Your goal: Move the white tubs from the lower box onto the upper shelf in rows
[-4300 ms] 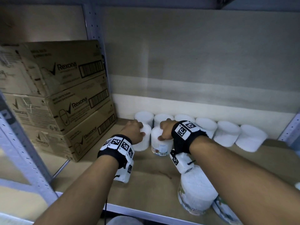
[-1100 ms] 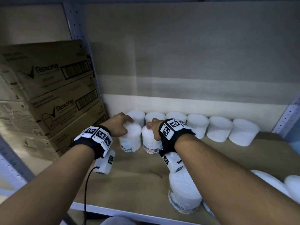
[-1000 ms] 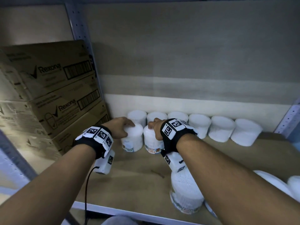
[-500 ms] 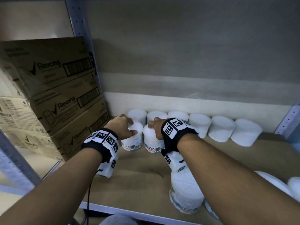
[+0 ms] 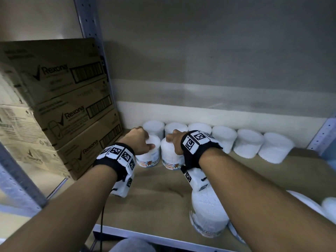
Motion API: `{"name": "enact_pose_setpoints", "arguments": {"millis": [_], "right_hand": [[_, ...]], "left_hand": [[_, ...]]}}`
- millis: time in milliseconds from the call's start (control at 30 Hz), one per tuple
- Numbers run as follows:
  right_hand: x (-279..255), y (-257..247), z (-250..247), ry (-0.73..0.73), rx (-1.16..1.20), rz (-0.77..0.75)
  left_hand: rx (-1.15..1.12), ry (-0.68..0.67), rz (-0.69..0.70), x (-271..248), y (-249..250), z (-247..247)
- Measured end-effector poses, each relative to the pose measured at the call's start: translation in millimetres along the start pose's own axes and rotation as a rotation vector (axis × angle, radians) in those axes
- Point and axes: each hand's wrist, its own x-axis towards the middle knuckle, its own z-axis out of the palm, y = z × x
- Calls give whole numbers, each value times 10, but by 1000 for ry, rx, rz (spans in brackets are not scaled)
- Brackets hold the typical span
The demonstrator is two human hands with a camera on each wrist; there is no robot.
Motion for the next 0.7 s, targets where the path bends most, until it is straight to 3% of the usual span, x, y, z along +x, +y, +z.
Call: {"name": "enact_pose_setpoints", "arguments": {"millis": [300, 700], "right_hand": [[-52, -27, -27, 0, -23, -15], [-618, -261, 47, 8, -54, -142]], "left_hand": [[-11, 30, -9, -94, 37, -3], [45, -64, -14, -661, 11, -117]]}}
